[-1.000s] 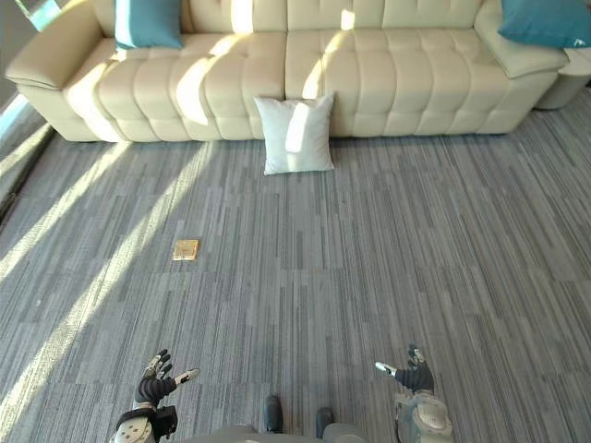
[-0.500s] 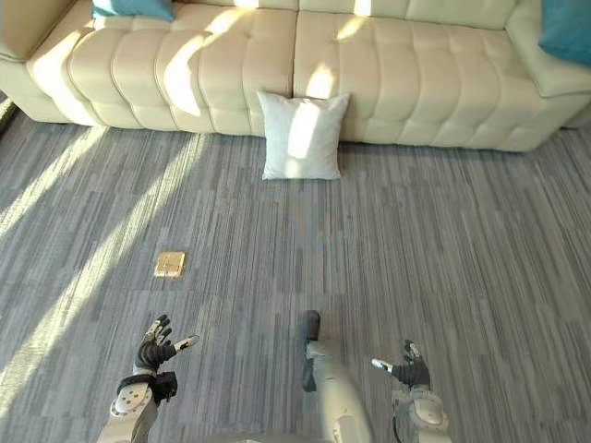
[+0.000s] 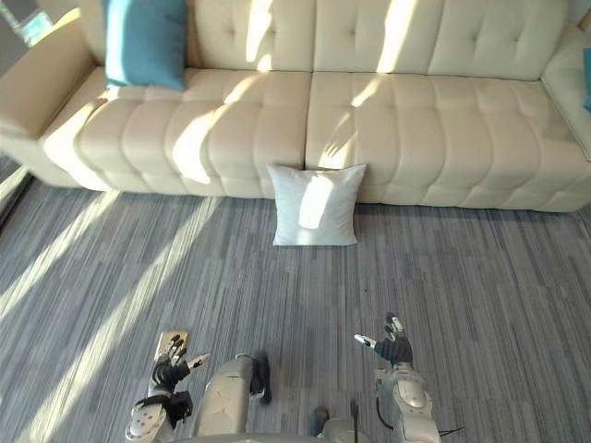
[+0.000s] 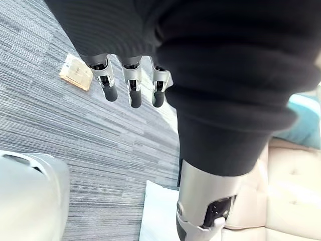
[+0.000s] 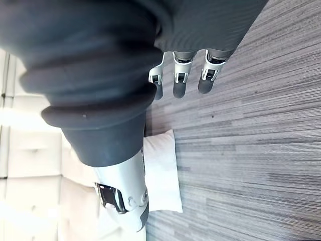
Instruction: Pick up cushions and gather them together orderly.
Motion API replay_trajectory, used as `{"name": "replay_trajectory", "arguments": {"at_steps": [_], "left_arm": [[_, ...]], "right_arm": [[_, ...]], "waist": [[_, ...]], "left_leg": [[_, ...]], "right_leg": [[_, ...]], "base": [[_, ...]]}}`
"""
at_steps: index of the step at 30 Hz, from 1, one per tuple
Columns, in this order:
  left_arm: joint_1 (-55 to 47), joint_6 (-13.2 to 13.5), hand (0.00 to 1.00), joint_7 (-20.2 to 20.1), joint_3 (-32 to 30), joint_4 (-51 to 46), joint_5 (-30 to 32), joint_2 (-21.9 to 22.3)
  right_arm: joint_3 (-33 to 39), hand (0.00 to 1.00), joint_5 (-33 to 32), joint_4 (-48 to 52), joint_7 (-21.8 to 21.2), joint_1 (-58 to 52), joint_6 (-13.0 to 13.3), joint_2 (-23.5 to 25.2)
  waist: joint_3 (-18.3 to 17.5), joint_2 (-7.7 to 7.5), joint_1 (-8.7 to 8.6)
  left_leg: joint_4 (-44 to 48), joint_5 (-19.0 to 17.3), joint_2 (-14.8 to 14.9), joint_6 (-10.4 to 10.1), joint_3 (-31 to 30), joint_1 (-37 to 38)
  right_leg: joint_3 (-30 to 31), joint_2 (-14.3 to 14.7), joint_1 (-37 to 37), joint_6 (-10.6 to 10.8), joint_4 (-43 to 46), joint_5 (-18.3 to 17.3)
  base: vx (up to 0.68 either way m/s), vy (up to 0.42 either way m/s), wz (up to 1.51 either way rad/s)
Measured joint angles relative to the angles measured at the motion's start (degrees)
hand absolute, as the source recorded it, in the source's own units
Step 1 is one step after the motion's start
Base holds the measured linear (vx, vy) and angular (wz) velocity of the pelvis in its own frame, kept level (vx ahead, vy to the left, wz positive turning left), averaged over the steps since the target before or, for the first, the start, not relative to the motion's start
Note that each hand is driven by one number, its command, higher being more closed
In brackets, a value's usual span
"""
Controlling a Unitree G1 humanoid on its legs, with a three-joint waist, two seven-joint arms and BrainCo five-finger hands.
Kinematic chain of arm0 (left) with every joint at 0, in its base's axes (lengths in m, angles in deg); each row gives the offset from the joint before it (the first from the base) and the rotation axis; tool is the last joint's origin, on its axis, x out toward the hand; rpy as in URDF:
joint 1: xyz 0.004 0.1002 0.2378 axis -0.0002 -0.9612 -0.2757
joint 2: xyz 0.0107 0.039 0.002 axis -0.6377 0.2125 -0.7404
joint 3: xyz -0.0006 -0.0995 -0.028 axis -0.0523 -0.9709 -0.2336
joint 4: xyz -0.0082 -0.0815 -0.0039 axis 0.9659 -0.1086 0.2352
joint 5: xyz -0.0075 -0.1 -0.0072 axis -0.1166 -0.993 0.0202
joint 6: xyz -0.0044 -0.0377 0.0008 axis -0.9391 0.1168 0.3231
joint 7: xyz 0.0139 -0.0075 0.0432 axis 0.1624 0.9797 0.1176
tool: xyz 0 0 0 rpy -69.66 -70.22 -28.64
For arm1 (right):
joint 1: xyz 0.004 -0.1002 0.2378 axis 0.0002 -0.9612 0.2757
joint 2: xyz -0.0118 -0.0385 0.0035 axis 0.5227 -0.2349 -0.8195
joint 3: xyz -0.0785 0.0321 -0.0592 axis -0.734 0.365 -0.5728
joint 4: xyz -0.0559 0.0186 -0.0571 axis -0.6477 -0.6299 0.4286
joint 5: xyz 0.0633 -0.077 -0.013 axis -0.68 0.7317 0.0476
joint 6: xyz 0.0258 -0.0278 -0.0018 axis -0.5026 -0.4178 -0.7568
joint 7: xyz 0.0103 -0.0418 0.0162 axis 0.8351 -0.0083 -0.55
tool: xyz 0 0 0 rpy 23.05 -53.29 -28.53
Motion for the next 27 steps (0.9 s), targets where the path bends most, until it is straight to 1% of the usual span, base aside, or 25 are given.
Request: {"name": "replay_trajectory", "arguments": {"at_steps": [1, 2, 3, 4, 5, 6, 7, 8, 9, 10, 11, 12, 13, 14, 15, 16, 17, 18, 19, 21, 22, 23, 25, 26, 27], "left_arm": [[0.24, 0.0, 0.0, 0.05, 0.87, 0.21, -0.01, 0.01], [0.48, -0.02, 0.0, 0.09, 1.89, 0.75, -0.01, -0.48], [0.78, -0.13, 0.0, 0.08, 2.29, 1.21, 0.0, -0.85], [1.29, -0.28, 0.0, 0.17, 2.62, 1.55, -0.01, -1.15], [1.48, -0.24, 0.0, 0.33, 2.55, 1.42, -0.01, -1.13], [1.51, 0.0, 0.0, 0.46, 2.43, 1.25, -0.02, -1.28], [1.58, 0.03, 0.0, 0.51, 2.3, 1.22, -0.02, -1.72], [2.13, -0.02, 0.0, 0.5, 2.0, 1.39, -0.02, -2.18], [2.65, -0.05, 0.0, 0.5, 1.82, 1.76, -0.02, -2.23], [2.98, -0.06, 0.0, 0.64, 1.66, 2.24, -0.01, -2.31], [2.83, -0.07, 0.0, 0.7, 1.61, 2.36, 0.0, -2.42], [2.37, -0.04, 0.0, 0.98, 1.34, 2.41, 0.01, -3.06], [2.1, -0.04, 0.0, 1.14, 1.21, 2.98, 0.05, -2.96], [2.74, -0.53, 0.0, 1.34, 1.08, 4.55, 0.03, -1.07], [2.7, -0.51, 0.0, 1.27, 1.19, 4.31, 0.04, -0.14], [2.67, -0.51, 0.0, 1.33, 1.12, 3.99, 0.03, 0.46], [3.03, -0.53, 0.0, 1.24, 1.12, 3.95, 0.02, 1.33], [3.08, -0.56, 0.0, 1.22, 1.12, 3.93, 0.02, 1.9], [2.87, -0.54, 0.0, 1.17, 1.32, 3.9, 0.01, 2.42], [2.68, -0.54, 0.0, 1.04, 1.47, 3.86, 0.02, 3.18], [2.68, -0.54, 0.0, 0.96, 1.47, 3.68, 0.02, 3.35], [2.64, -0.54, 0.0, 0.95, 1.46, 3.6, 0.02, 3.27], [2.57, -0.54, 0.0, 0.99, 1.57, 3.58, 0.02, 3.28], [2.27, -0.53, 0.0, 0.98, 1.94, 3.65, 0.02, 3.16], [2.23, -0.61, 0.0, 1.07, 1.91, 3.84, 0.03, 2.78]], "right_arm": [[0.19, 0.0, 0.32, -0.13, -0.04, -0.24, -0.03, 0.36], [-0.4, 0.0, 0.41, -1.01, -0.12, -0.21, 0.04, 0.48], [-0.64, 0.0, 0.45, -1.78, -0.24, 0.22, 0.01, 0.48], [-0.95, 0.0, 0.45, -1.71, -0.22, 0.37, -0.08, 0.67], [-1.19, 0.0, 0.45, -1.23, -0.2, 0.28, -0.06, 0.74], [-2.18, 0.0, 0.46, -0.71, -0.21, 0.31, 0.13, 0.78], [-2.59, 0.0, 0.46, -0.39, -0.22, 0.33, 0.19, 1.01], [-2.67, 0.0, 0.45, 0.31, -0.32, 0.39, 0.31, 1.48], [-2.49, 0.0, 0.44, 0.19, -0.32, 0.28, 0.28, 1.36], [-1.97, 0.0, 0.43, -0.96, -0.29, -0.1, 0.24, 1.24], [-1.66, 0.0, 0.43, -1.65, -0.23, -0.34, 0.18, 1.22], [-1.32, 0.0, 0.43, -2.02, -0.1, -1.92, 0.05, 1.19], [-1.32, 0.0, 0.44, -2.21, -0.09, -2.85, 0.07, 1.06], [-1.27, 0.0, 0.45, -4.33, -0.11, -1.85, -0.71, -0.48], [-0.63, 0.0, 0.45, -3.53, -0.17, -2.01, -0.86, -0.61], [-0.46, 0.0, 0.44, -3.37, -0.16, -1.73, -0.85, -0.68], [-0.34, 0.0, 0.42, -3.29, -0.05, -1.31, -0.87, -0.69], [-0.42, 0.0, 0.41, -3.19, 0.01, -1.4, -0.99, -0.6], [-0.33, 0.0, 0.37, -2.82, 0.07, -1.55, -1.01, -0.46], [-0.12, 0.0, 0.32, -1.19, 0.27, -1.67, -0.93, -0.13], [0.34, 0.0, 0.29, 0.23, 0.47, -1.32, -0.73, -0.12], [0.43, 0.0, 0.29, 0.7, 0.6, -1.17, -0.65, -0.08], [0.89, 0.0, 0.29, 1.03, 0.9, -1.19, 0.02, -0.29], [0.93, 0.0, 0.31, 0.7, 0.98, -1.33, 0.02, -0.72], [0.68, 0.0, 0.31, 0.64, 1.0, -1.45, -0.31, 0.21]], "waist": [[0.11, -0.19, -0.23], [0.31, 0.02, -0.58], [0.37, 0.08, -1.0], [0.67, 0.63, -2.02], [0.82, 1.06, -2.34], [0.88, 1.58, -2.7], [1.07, 1.9, -2.94], [1.07, 1.41, -3.55], [1.18, 1.25, -3.59], [0.99, 0.66, -3.37], [0.79, 0.34, -3.42], [0.31, -0.88, -3.56], [0.02, -2.16, -3.76], [0.25, 1.2, -3.36], [0.03, 1.95, -3.54], [0.04, 2.59, -3.37], [0.37, 3.24, -3.51], [0.52, 3.08, -3.37], [0.55, 2.92, -3.14], [0.69, 2.68, -3.2], [0.68, 2.75, -3.01], [0.63, 2.82, -3.0], [0.34, 3.62, -2.9], [0.26, 4.73, -2.97], [0.02, 3.91, -2.85]], "left_leg": [[1.3, -3.54, -0.85, 0.62, 0.86, 3.66], [1.18, -6.1, -1.36, 1.24, 1.17, 8.57], [0.93, -6.78, -1.75, 1.53, 1.07, 10.94], [-0.6, -7.05, -2.13, 1.96, 0.85, 15.74], [-2.27, -7.06, -1.98, 1.98, 0.95, 19.36], [-5.07, -7.08, -1.78, 1.98, 1.01, 23.39], [-6.29, -7.09, -1.75, 1.95, 0.96, 24.74], [-7.99, -7.83, -1.27, 0.71, 0.42, 27.34], [-8.47, -8.13, -1.06, 0.22, 0.24, 28.29], [-8.91, -8.49, -0.79, -0.36, -0.72, 29.69], [-8.98, -8.78, -0.87, -0.87, -1.4, 30.3], [-8.73, -10.8, -1.51, -4.16, -3.74, 32.4], [-8.31, -11.78, -2.17, -5.36, -4.82, 33.59], [-6.56, -12.86, 0.76, -6.29, -6.23, 34.13], [-2.74, -12.21, 1.66, -7.22, -6.85, 32.31], [0.03, -11.84, 2.6, -7.53, -6.96, 30.85], [7.77, -9.69, 4.32, -8.34, -7.23, 27.3], [13.78, -7.73, 6.01, -8.06, -6.88, 24.51], [17.57, -9.16, 7.78, -7.84, -5.11, 22.84], [16.76, -11.02, 8.84, -6.66, -2.22, 21.38], [13.81, -11.63, 9.02, -5.64, -0.07, 18.6], [12.05, -11.62, 8.88, -5.65, 0.67, 17.49], [2.37, -9.64, 7.64, -6.89, 0.48, 16.0], [-2.72, -6.36, 7.33, -7.47, 0.47, 16.32], [-4.23, -6.2, 6.69, -7.42, 1.28, 17.57]], "right_leg": [[0.36, -0.88, -3.47, 5.47, 12.3, 2.39], [0.87, -1.77, -8.66, 13.92, 28.28, 7.27], [0.56, -2.06, -10.86, 13.6, 34.69, 7.23], [-2.1, -3.18, -14.3, 9.13, 42.73, 5.76], [-4.61, -3.79, -16.75, 6.72, 43.99, 4.44], [-7.36, -4.12, -20.12, 5.02, 42.24, 3.44], [-8.53, -4.13, -21.88, 4.47, 39.97, 3.05], [-10.59, -3.69, -25.17, 3.8, 31.43, 2.72], [-11.09, -3.32, -25.95, 3.68, 26.8, 2.81], [-10.65, -1.71, -26.62, 2.54, 15.86, 4.46], [-9.66, -0.72, -26.23, 2.07, 9.26, 6.85], [-6.58, 0.32, -24.76, 0.42, -2.12, 18.18], [-5.93, -0.2, -24.9, -1.36, -1.01, 20.48], [-8.11, 1.29, -25.06, -2.94, 3.77, 18.07], [-8.9, 1.69, -24.49, -2.54, 3.51, 15.35], [-9.53, 2.09, -24.1, -3.01, 3.38, 14.77], [-10.84, 2.61, -22.12, -3.68, 2.07, 13.84], [-11.42, 2.79, -19.62, -3.94, -0.05, 13.75], [-12.29, 2.95, -15.99, -4.19, -2.82, 13.77], [-13.01, 2.87, -12.39, -4.39, -5.57, 13.63], [-13.11, 2.73, -10.79, -4.41, -7.25, 13.6], [-13.12, 2.61, -10.66, -4.37, -7.69, 13.59], [-12.85, 2.54, -10.73, -3.39, -7.73, 13.15], [-12.54, 3.21, -10.76, -2.51, -7.36, 12.59], [-11.51, 2.51, -10.56, -1.64, -7.32, 12.51]], "base": [[0.8, 0.321, -0.38], [0.63, 0.226, -0.32], [0.57, 0.163, -0.07], [0.51, 0.103, 0.07], [0.59, 0.091, -0.01], [0.38, 0.048, -0.09], [0.5, -0.012, 0.15], [0.41, -0.048, 0.31], [0.61, -0.112, 0.43], [0.41, -0.128, 0.32], [0.61, -0.234, 0.57], [0.54, -0.232, 0.63], [0.62, -0.245, 0.58], [0.49, -0.197, 0.4], [0.45, -0.182, 0.2], [0.44, -0.217, 0.37], [0.42, -0.22, 0.33], [0.47, -0.232, 0.43], [0.42, -0.182, 0.3], [0.28, -0.08, 0.22], [0.17, 0.0, 0.08], [0.15, 0.035, -0.01], [0.11, 0.072, -0.1], [0.12, 0.13, -0.18], [0.15, 0.153, -0.18]]}}
